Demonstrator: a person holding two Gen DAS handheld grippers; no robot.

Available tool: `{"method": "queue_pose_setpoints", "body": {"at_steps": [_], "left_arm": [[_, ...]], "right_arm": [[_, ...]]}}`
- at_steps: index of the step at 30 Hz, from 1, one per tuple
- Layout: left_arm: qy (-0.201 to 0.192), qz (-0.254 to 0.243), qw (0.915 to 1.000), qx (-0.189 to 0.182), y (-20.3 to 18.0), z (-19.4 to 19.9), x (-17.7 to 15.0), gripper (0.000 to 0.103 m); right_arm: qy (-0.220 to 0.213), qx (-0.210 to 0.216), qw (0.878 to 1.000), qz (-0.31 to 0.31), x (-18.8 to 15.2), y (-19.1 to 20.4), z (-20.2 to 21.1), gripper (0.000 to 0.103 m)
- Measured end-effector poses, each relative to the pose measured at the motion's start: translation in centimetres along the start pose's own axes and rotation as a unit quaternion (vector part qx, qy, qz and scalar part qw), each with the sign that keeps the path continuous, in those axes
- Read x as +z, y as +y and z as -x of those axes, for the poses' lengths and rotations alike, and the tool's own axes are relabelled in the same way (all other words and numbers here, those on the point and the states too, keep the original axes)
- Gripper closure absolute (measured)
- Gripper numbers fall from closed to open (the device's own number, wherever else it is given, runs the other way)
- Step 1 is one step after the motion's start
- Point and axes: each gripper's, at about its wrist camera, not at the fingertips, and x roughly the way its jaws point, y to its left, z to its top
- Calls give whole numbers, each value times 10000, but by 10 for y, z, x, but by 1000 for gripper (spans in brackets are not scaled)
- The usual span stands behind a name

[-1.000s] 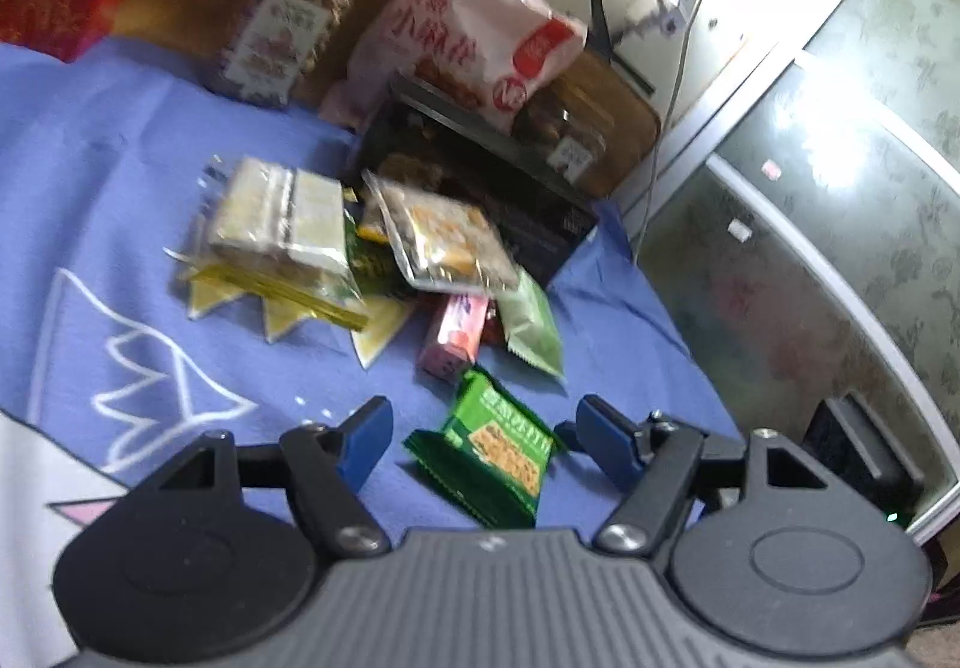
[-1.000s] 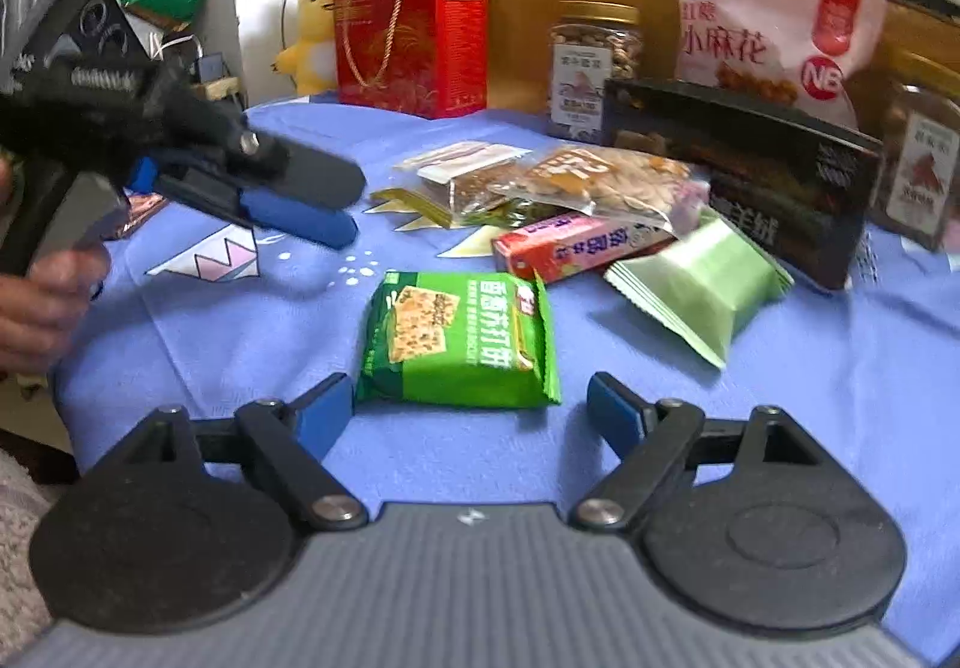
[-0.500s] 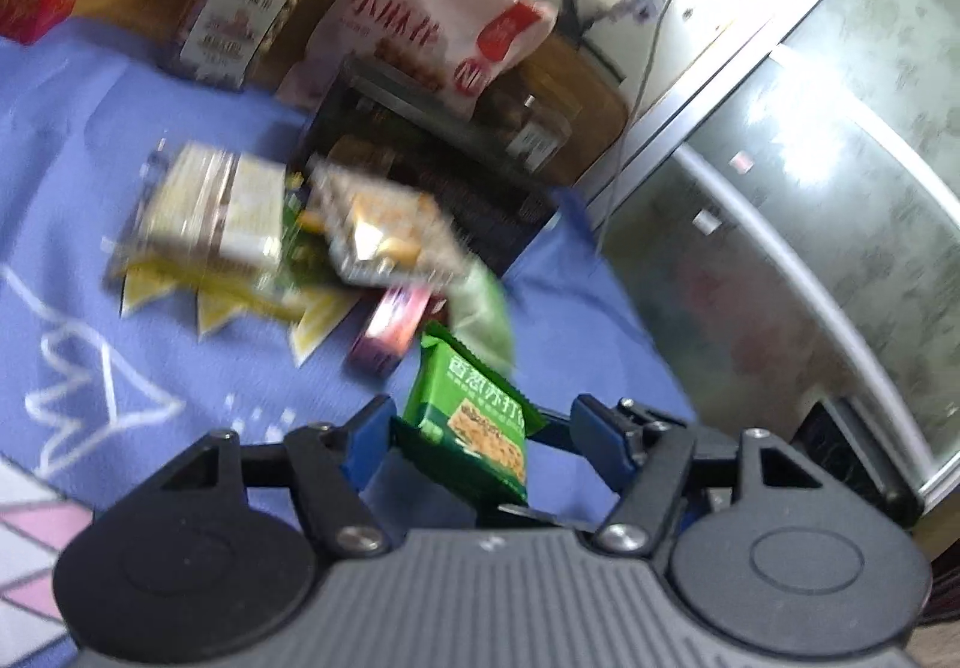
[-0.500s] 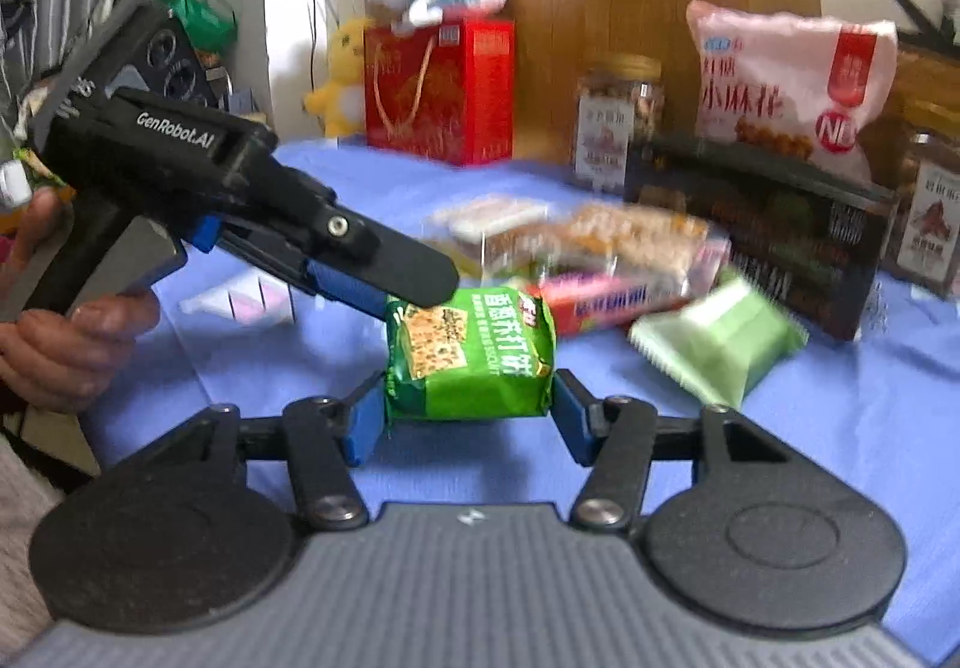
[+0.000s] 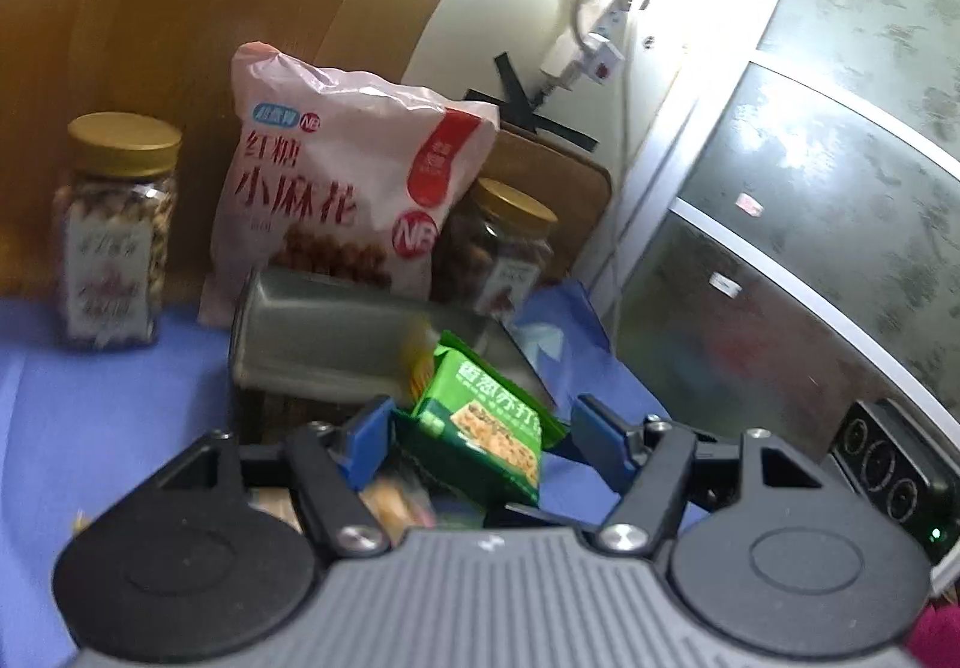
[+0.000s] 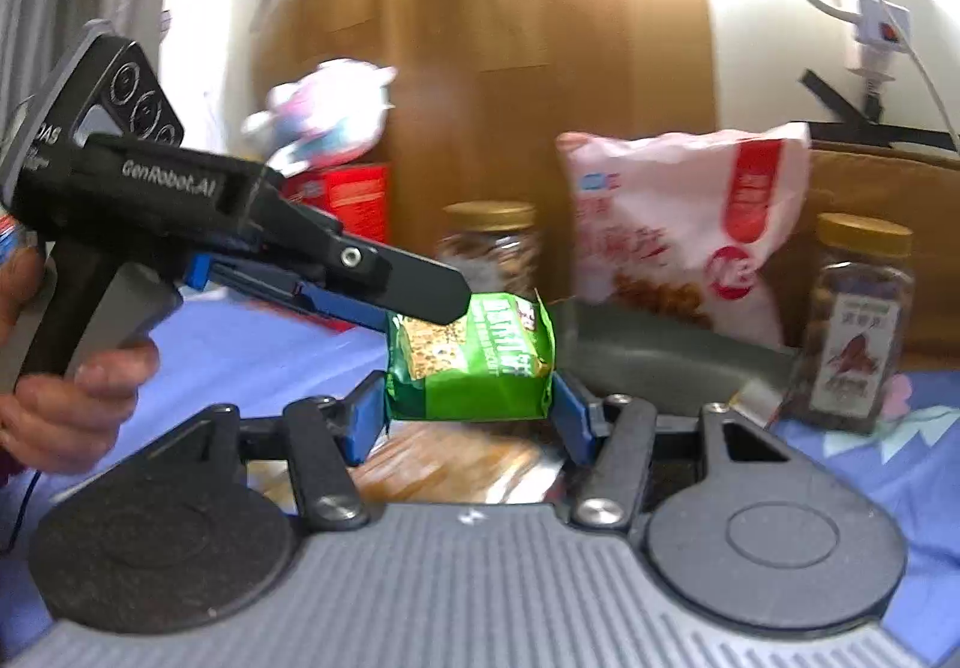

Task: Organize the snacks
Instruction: 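Carry the green cracker pack to the tin box and drop it in, then grasp the clear almond bag with the orange label using the right gripper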

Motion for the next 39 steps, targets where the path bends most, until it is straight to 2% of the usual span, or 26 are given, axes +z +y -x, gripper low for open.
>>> {"method": "queue_pose_setpoints", "body": {"at_steps": [3,9,13,17,19,22,24,26,29,31,32,33,34,35,37,39], "left_arm": [[2,4,9999,140,10,-28,15,38],[151,232,9989,375,35,-71,25,38],[347,407,9972,527,45,-83,21,35],[81,580,9977,344,48,-48,13,35],[-71,637,9975,286,49,-25,7,35],[-123,803,9962,303,54,8,-11,35],[-20,956,9947,384,58,21,-27,35],[122,1110,9928,426,62,27,-44,32],[331,1257,9903,491,65,24,-61,30],[464,1360,9887,420,66,18,-69,29],[464,1321,9891,458,64,16,-72,29],[460,1238,9899,506,61,13,-73,29],[455,1208,9901,551,58,13,-74,29],[437,1209,9901,572,57,14,-74,30],[406,1278,9903,365,56,20,-77,37],[351,1296,9906,274,51,29,-81,38]], "right_arm": [[34,-180,9997,-141,4,-23,-20,42],[159,-422,9986,-278,4,-46,-53,41],[241,-609,9975,-270,0,-47,-58,30],[-84,-666,9970,-378,-1,-41,-27,30],[-166,-498,9975,-469,-5,-36,-10,31],[34,-196,9981,-591,-19,-23,5,31],[323,92,9966,-748,-28,-16,3,31],[582,175,9939,-924,-37,-10,0,32],[833,212,9895,-1158,-47,-7,-8,37],[801,162,9897,-1174,-49,-3,-8,42],[818,184,9896,-1165,-47,-1,-8,49],[885,258,9882,-1221,-46,0,-7,67],[960,394,9856,-1334,-46,2,-7,73],[985,444,9845,-1378,-47,4,-5,74],[988,432,9863,-1245,-49,16,2,76],[950,417,9876,-1175,-50,25,10,76]]}}
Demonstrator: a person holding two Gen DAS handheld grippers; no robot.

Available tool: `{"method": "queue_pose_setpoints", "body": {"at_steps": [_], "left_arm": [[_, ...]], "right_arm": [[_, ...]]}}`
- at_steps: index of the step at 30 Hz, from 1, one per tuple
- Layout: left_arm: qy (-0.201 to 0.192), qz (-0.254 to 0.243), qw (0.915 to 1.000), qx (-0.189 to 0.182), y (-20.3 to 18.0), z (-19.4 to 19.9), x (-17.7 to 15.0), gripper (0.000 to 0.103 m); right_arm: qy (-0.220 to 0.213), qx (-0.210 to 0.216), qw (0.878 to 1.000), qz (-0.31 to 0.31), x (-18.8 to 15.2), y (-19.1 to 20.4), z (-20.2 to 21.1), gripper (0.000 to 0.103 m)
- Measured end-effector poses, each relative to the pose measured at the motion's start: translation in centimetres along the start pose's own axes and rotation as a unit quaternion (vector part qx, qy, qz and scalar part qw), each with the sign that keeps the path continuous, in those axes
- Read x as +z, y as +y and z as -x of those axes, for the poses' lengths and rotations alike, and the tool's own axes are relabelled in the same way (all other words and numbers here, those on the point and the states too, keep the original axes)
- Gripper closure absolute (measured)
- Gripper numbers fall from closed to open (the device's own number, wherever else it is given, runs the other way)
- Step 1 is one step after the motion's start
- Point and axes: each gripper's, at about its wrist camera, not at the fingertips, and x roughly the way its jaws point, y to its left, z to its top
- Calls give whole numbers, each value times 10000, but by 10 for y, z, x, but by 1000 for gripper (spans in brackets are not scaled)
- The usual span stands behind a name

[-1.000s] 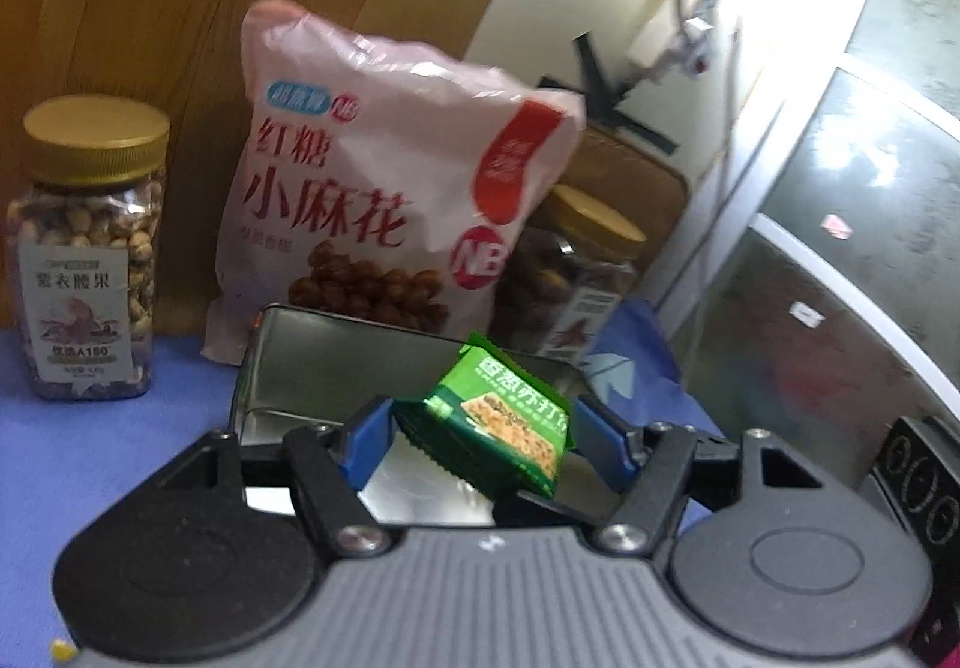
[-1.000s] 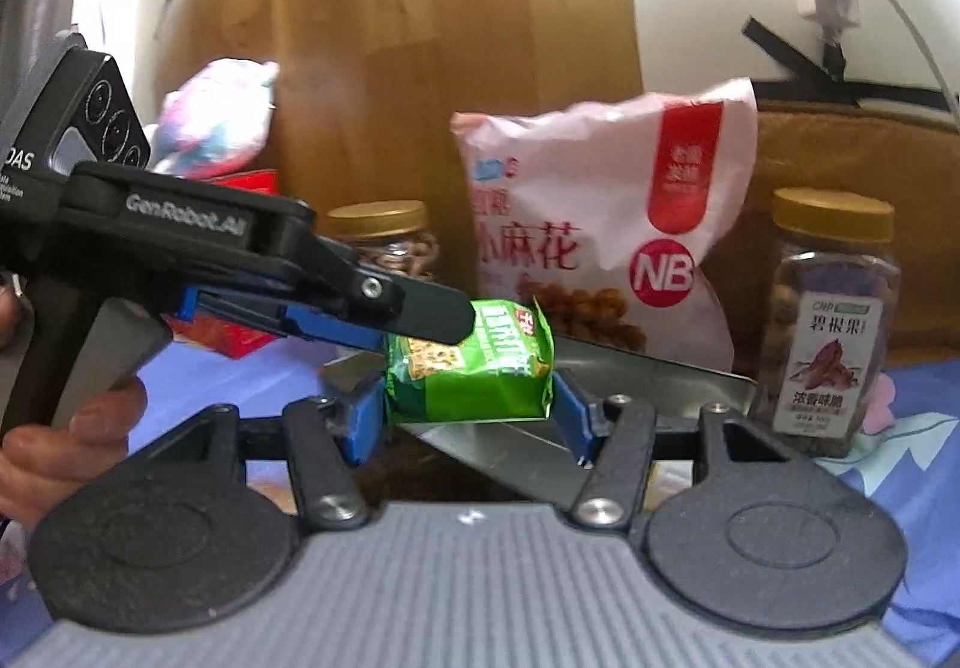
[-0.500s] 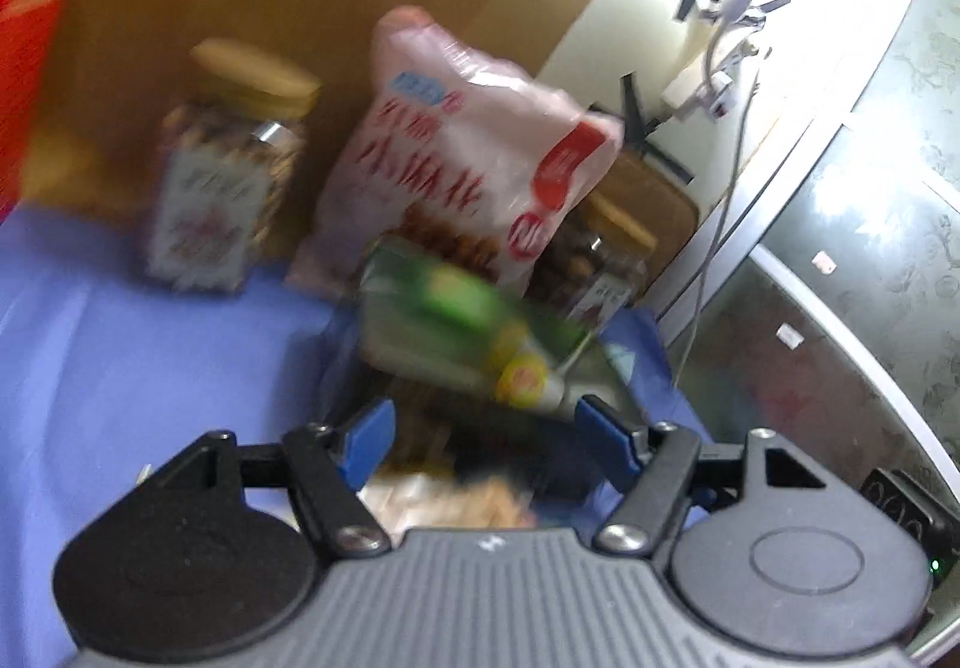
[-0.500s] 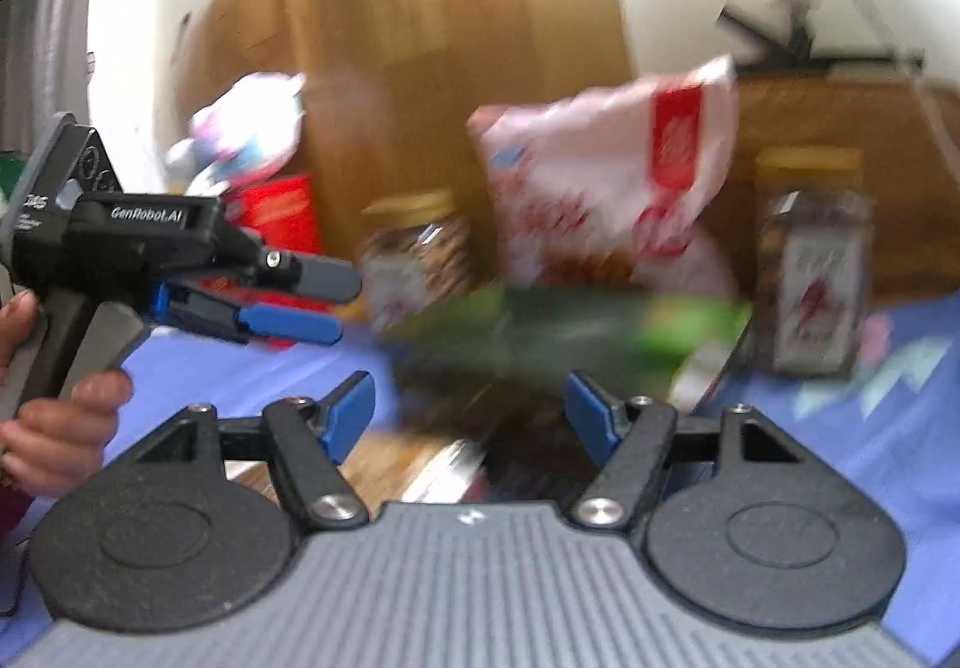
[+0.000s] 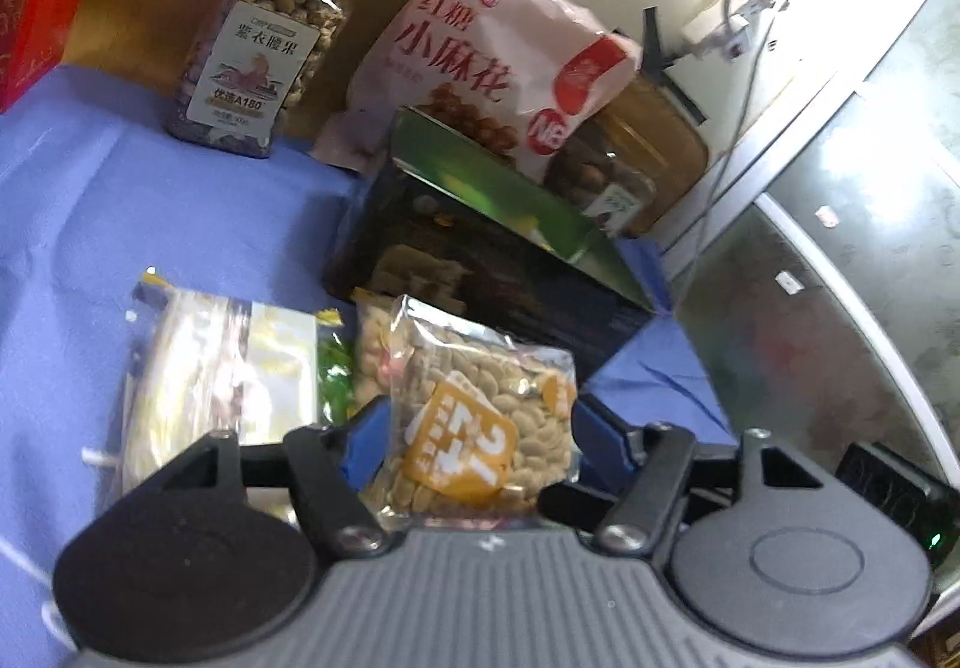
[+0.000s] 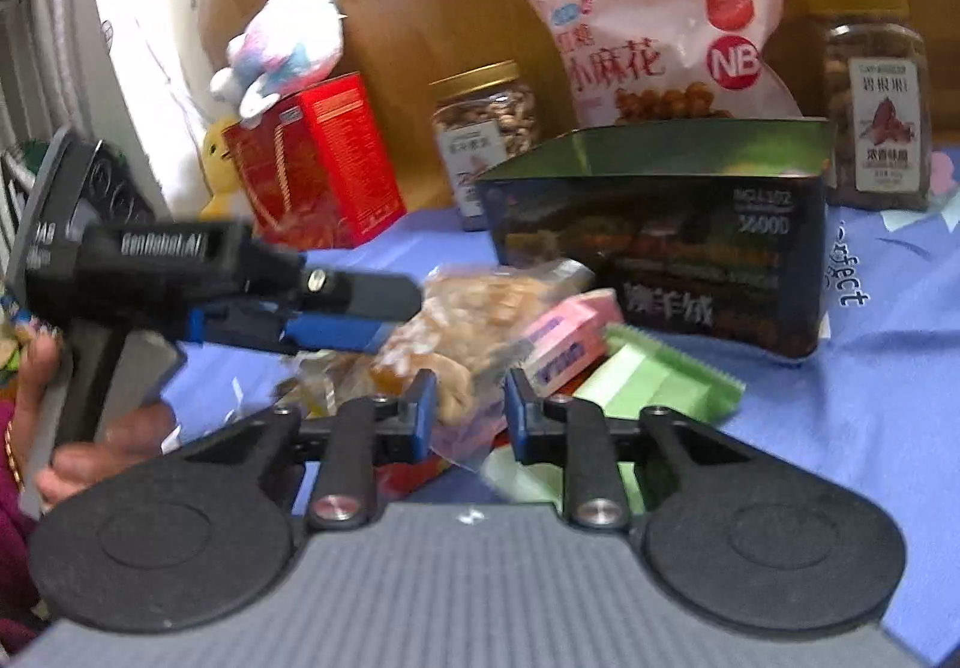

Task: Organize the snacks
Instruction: 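Grasp the clear almond bag with the orange label using the right gripper, then lift the almond bag over the tin box and release it inside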

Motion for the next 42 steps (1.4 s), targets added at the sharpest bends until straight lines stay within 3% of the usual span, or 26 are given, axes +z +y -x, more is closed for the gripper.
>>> {"method": "queue_pose_setpoints", "body": {"at_steps": [6,14,21,24,27,36,42], "left_arm": [[-245,-89,9996,-67,-8,48,-31,38],[-426,100,9989,192,3,100,-76,37],[-247,143,9979,589,15,92,-84,30],[-207,98,9981,575,14,89,-85,20],[-282,92,9979,573,16,92,-86,13],[-195,32,9984,521,17,86,-88,13],[-237,-65,9983,532,14,80,-89,13]], "right_arm": [[-110,504,9986,99,-8,25,23,75],[549,1052,9923,356,-32,53,9,74],[748,820,9899,877,-40,69,0,66],[700,641,9890,1134,-44,72,3,42],[709,522,9868,1360,-46,73,4,41],[771,458,9777,1898,-50,87,-11,39],[740,434,9773,1935,-48,91,-17,37]]}}
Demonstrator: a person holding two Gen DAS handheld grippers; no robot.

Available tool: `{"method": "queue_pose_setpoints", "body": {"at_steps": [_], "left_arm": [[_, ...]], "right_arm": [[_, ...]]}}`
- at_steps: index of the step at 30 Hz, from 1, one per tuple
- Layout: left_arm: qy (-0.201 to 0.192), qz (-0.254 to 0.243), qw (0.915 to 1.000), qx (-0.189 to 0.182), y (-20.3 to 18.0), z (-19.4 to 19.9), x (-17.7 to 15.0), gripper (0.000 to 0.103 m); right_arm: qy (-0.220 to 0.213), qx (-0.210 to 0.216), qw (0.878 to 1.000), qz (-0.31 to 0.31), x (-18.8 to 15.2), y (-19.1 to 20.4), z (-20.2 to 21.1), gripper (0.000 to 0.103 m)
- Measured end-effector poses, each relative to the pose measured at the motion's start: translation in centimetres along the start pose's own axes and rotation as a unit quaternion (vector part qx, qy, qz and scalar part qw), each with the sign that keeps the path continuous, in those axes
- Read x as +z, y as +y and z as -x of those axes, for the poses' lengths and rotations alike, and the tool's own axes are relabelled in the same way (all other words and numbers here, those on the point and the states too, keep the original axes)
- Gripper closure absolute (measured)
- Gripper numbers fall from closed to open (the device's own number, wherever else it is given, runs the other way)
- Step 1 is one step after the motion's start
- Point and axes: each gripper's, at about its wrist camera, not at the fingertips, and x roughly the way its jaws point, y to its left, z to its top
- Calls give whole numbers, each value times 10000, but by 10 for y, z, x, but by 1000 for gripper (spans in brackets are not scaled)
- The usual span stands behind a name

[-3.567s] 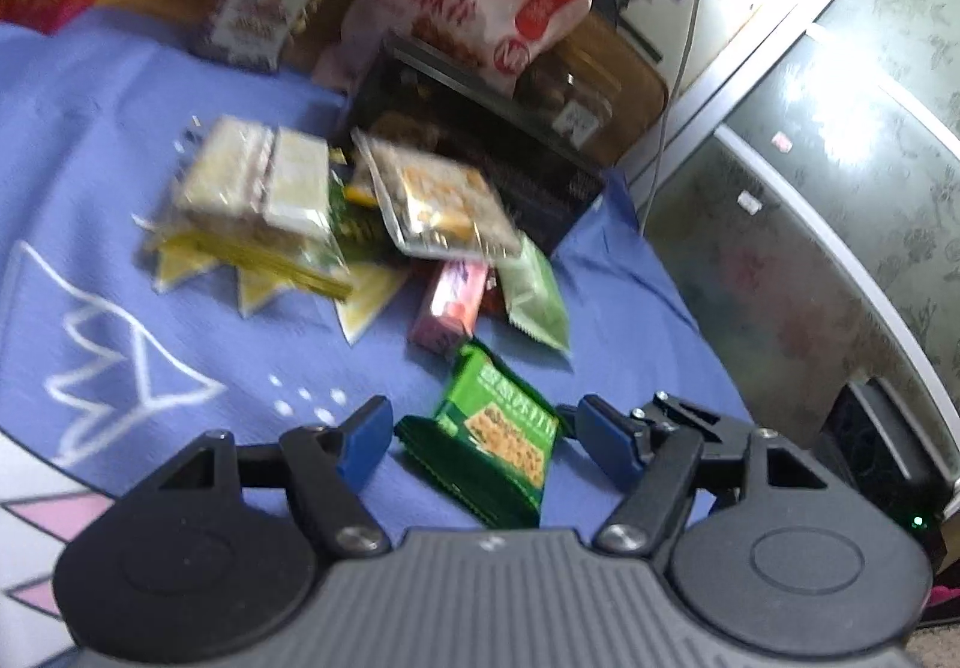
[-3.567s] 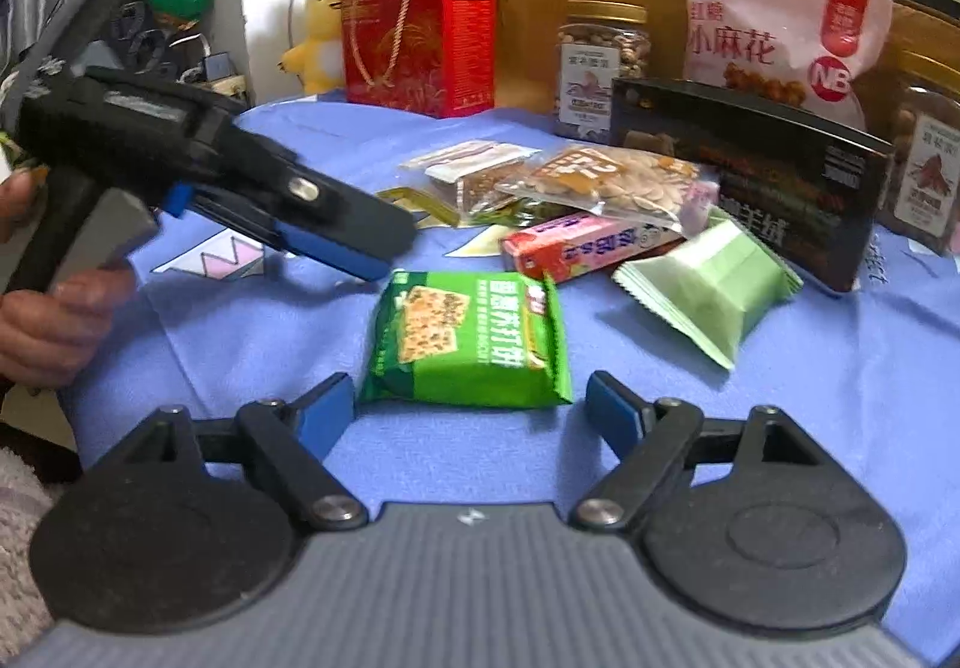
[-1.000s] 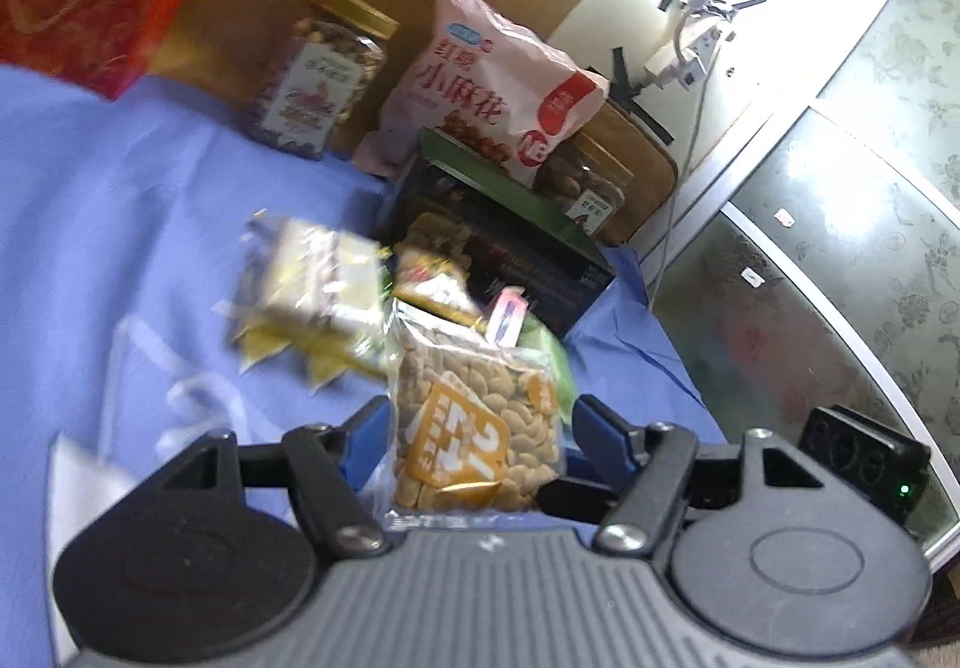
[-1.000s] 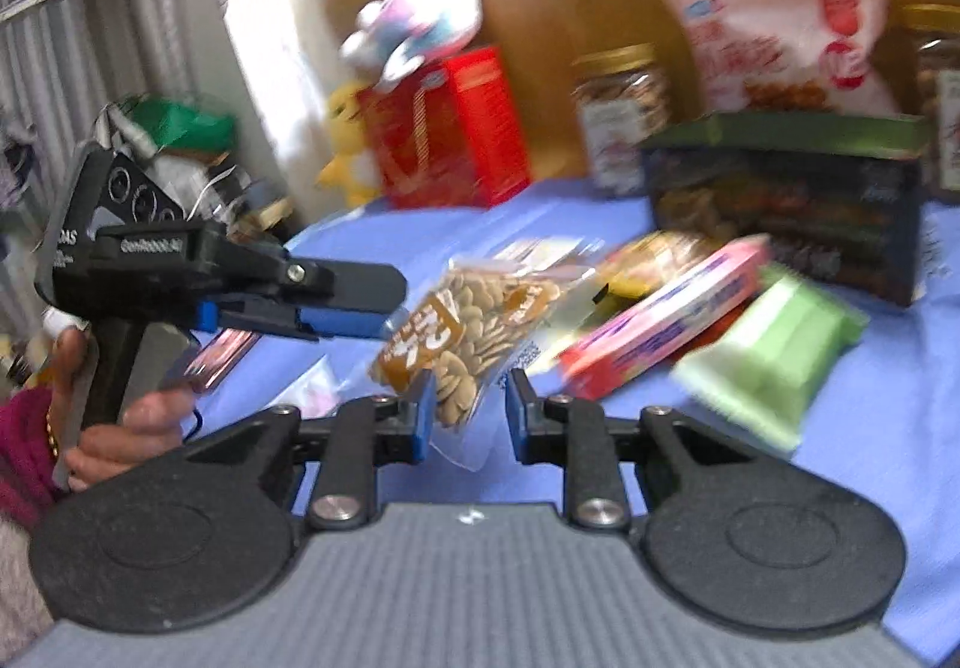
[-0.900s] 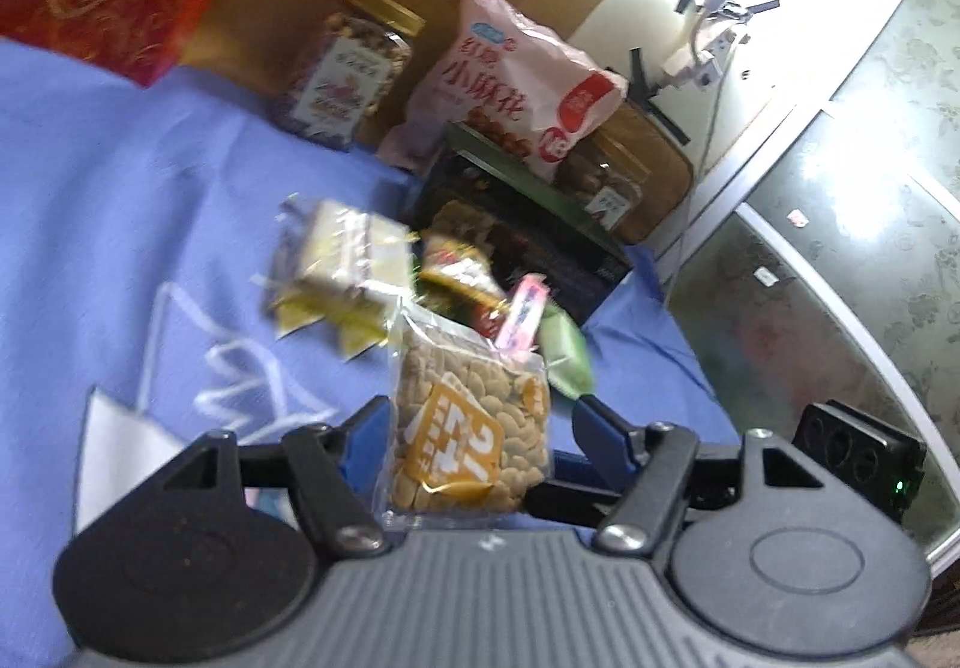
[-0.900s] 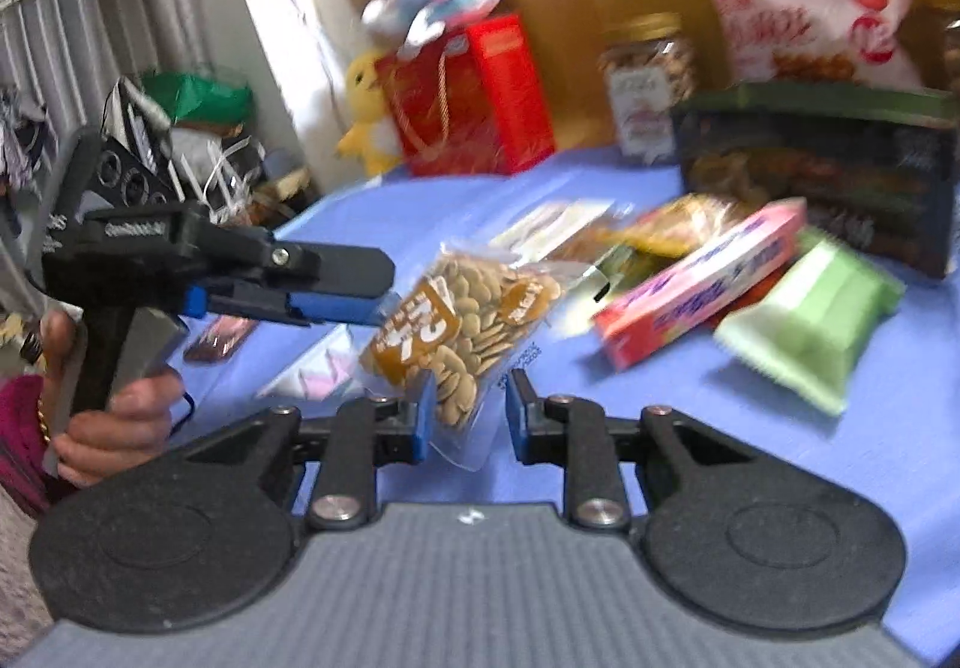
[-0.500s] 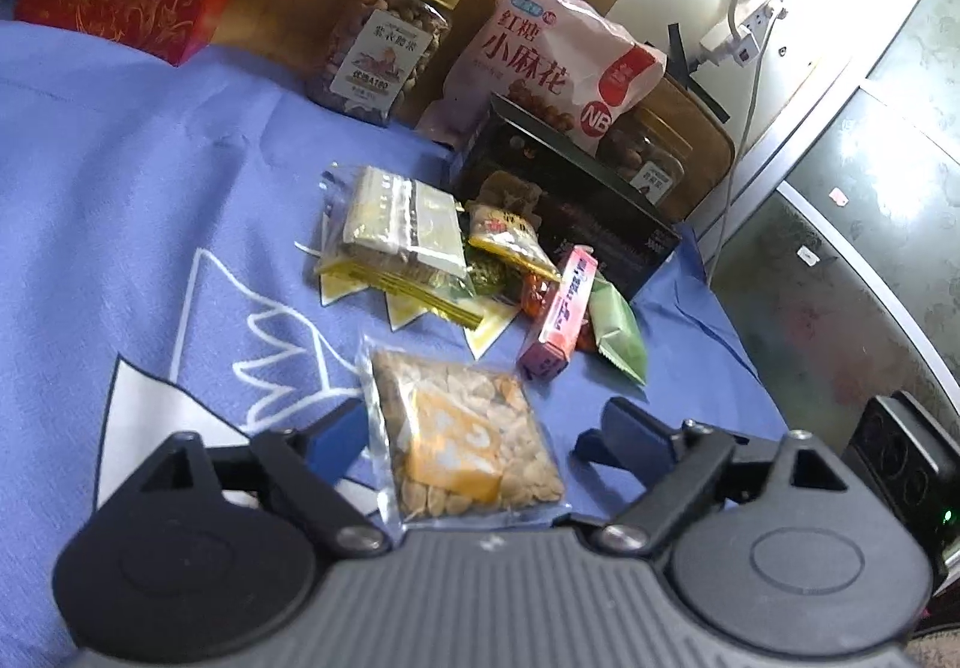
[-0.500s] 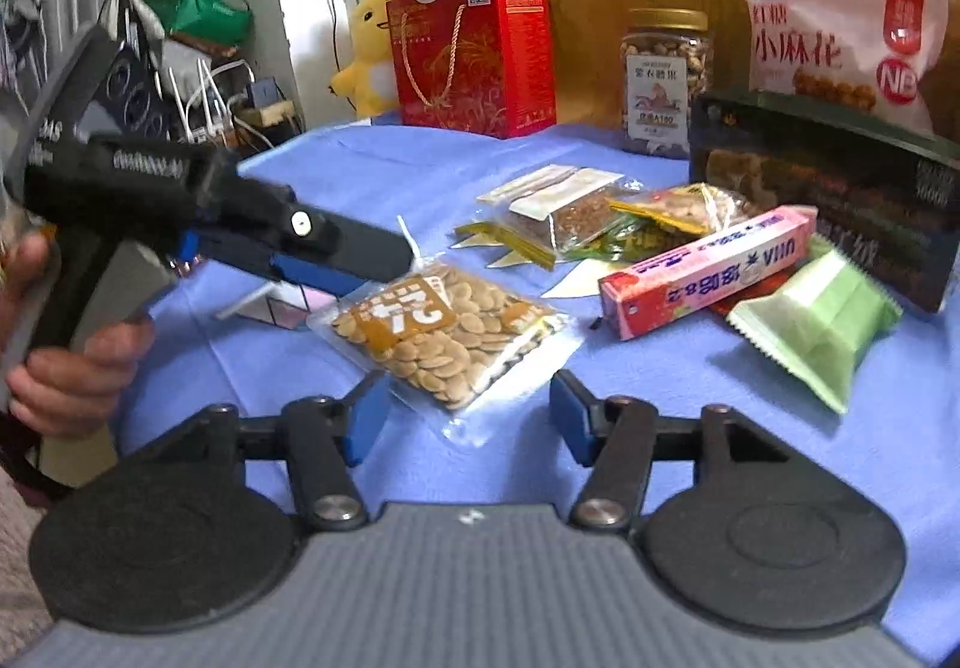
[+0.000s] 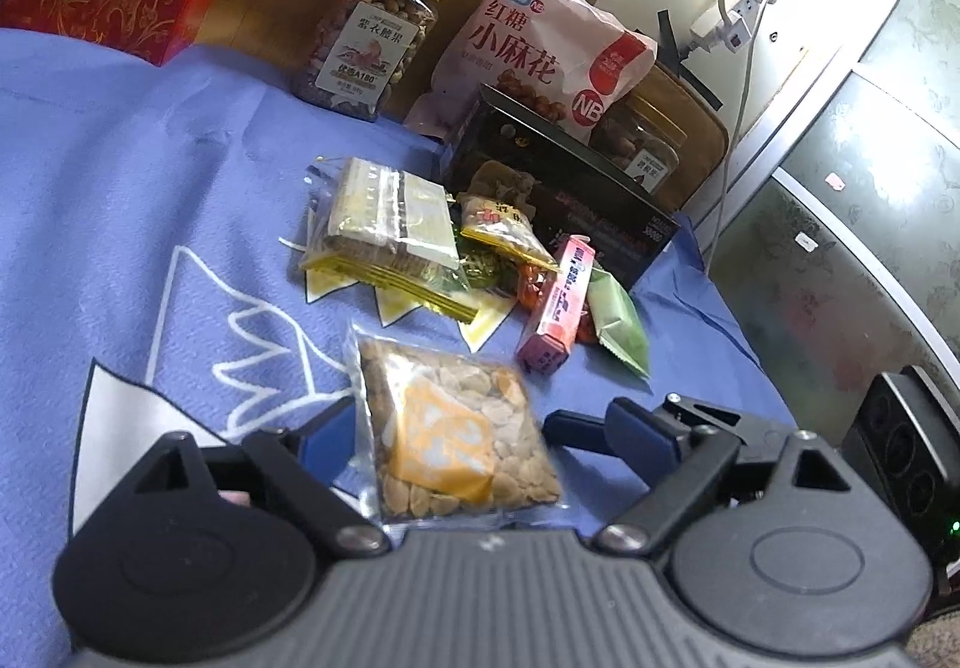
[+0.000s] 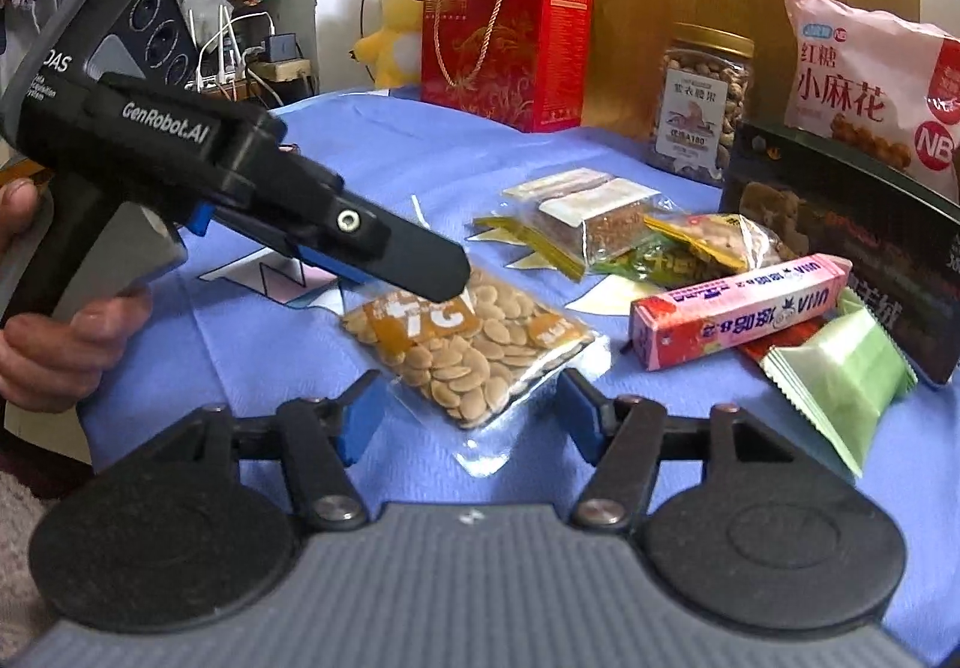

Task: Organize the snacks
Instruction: 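Lift the almond bag over the tin box and release it inside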

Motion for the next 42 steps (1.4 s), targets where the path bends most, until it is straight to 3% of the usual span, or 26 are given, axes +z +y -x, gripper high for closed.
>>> {"method": "queue_pose_setpoints", "body": {"at_steps": [3,6,9,14,18,23,25,27,29,30,33,36,42], "left_arm": [[-6,3,10000,4,0,0,0,16],[0,1,10000,48,1,-1,1,28],[18,5,9999,117,1,0,1,42],[39,187,9997,124,8,2,4,64],[-100,368,9991,-169,11,7,7,70],[-211,609,9945,-828,13,8,12,51],[-151,593,9940,-904,10,2,14,51],[-66,518,9949,-866,5,-5,14,56],[-10,403,9971,-648,1,-11,14,86],[9,394,9978,-537,1,-13,15,91],[47,620,9963,-594,8,-14,16,91],[-80,700,9948,-730,11,-7,17,92],[-432,831,9849,-1458,16,15,20,92]], "right_arm": [[-45,9,10000,41,0,3,0,42],[-168,117,9997,130,0,9,1,57],[-257,176,9993,201,2,13,0,66],[-327,248,9992,-14,2,7,2,66],[-387,253,9983,-364,1,-3,4,54],[-463,448,9955,-695,-1,-13,6,50],[-485,448,9953,-714,-2,-13,7,48],[-503,472,9948,-756,-3,-16,9,45],[-536,480,9940,-827,-5,-18,11,40],[-566,490,9934,-870,-6,-20,13,36],[-584,519,9909,-1096,-8,-27,15,31],[-695,515,9848,-1506,-12,-40,20,21],[-646,827,9666,-2339,-18,-61,19,16]]}}
